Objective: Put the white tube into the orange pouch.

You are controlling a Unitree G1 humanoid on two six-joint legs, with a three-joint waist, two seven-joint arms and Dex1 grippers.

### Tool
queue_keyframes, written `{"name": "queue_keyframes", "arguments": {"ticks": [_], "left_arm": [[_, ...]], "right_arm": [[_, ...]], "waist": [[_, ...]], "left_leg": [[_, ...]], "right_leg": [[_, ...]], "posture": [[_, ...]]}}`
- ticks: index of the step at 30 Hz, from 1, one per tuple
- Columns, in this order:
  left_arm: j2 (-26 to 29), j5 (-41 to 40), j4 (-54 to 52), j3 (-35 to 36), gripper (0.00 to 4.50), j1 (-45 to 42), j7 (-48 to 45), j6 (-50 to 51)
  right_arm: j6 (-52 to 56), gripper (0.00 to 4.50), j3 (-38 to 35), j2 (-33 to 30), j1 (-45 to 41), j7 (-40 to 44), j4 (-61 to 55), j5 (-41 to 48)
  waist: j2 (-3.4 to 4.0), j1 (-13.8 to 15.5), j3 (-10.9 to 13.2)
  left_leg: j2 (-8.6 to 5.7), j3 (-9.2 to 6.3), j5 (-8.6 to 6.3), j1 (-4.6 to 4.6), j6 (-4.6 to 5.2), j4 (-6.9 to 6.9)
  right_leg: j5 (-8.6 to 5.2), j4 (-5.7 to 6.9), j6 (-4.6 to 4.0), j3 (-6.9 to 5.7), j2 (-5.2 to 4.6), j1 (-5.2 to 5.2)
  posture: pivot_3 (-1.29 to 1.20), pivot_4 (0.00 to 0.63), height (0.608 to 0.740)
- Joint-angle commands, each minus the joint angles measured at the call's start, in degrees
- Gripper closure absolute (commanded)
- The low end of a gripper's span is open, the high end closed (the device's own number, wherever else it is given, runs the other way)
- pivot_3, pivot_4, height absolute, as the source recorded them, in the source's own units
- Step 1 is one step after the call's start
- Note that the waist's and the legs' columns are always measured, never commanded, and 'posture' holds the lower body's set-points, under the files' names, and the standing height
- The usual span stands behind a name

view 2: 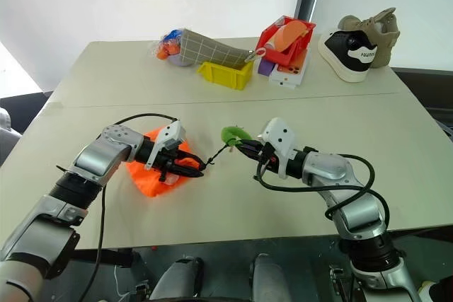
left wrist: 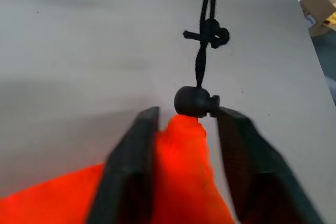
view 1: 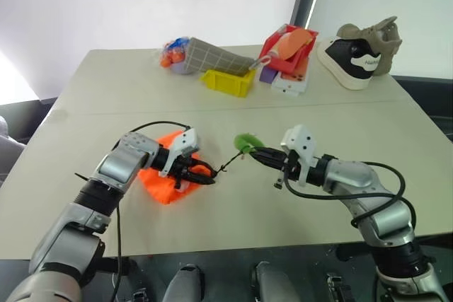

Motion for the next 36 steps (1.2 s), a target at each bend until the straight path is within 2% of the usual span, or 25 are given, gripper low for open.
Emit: {"name": "queue_keyframes", "arguments": {"ticks": [1,12,13,14,17,33,36], "left_arm": [[0.3,-0.5,-1.9,1.6,4.45,0.3,-0.5,0.1],[0.6,-1.8,-3.7,3.7,4.45,2.5,0.7,1.3],[0.7,-2.2,-4.0,4.0,3.92,2.6,0.4,1.9],[0.9,-2.2,-4.2,4.1,3.65,2.6,0.4,2.0],[0.9,-1.9,-4.8,4.3,2.21,2.8,0.9,1.4],[-0.8,-1.1,-4.4,3.4,2.21,2.1,1.0,1.1],[-0.9,-1.5,-4.3,3.8,3.01,2.1,0.9,1.3]], "right_arm": [[-0.5,4.50,0.0,0.0,-1.1,0.0,-2.5,1.0],[-0.4,4.50,0.4,-0.2,-1.0,-0.2,-2.4,1.1],[-0.5,4.50,0.4,-0.2,-1.1,-0.2,-2.3,1.1],[-0.5,4.50,0.4,-0.2,-1.1,-0.2,-2.3,1.0],[-0.6,4.50,0.5,-0.1,-1.2,-0.2,-2.1,1.0],[-0.6,4.50,0.8,0.2,-0.8,-1.1,-2.5,1.0],[-0.6,4.50,0.8,0.1,-0.7,-1.1,-2.4,1.0]], "waist": [[0.00,0.0,0.0],[0.00,0.0,0.0],[0.00,0.0,0.0],[0.00,0.0,0.0],[0.00,0.0,0.0],[0.00,0.0,0.0],[0.00,0.0,0.0]], "left_leg": [[0.00,0.00,0.00,0.00,0.00,0.00],[0.00,0.00,0.00,0.02,0.00,0.01],[0.00,0.00,0.00,0.02,0.00,0.01],[0.00,0.00,0.00,0.02,0.00,0.01],[0.00,0.00,0.00,0.02,0.00,0.01],[0.00,0.00,0.00,0.04,0.01,0.03],[0.00,0.00,0.00,0.04,0.01,0.04]], "right_leg": [[0.00,0.00,0.00,0.00,0.00,0.00],[0.00,0.02,0.00,0.00,0.00,0.02],[0.00,0.03,0.00,0.00,0.00,0.02],[0.00,0.03,0.00,0.00,0.00,0.01],[0.00,0.04,0.00,0.00,0.00,0.01],[0.01,0.07,0.00,0.00,0.01,0.03],[0.01,0.07,0.00,0.00,0.01,0.03]], "posture": [[0.00,0.150,0.740],[0.00,0.150,0.740],[0.00,0.150,0.740],[0.00,0.150,0.740],[0.00,0.150,0.740],[0.00,0.150,0.740],[0.00,0.150,0.740]]}}
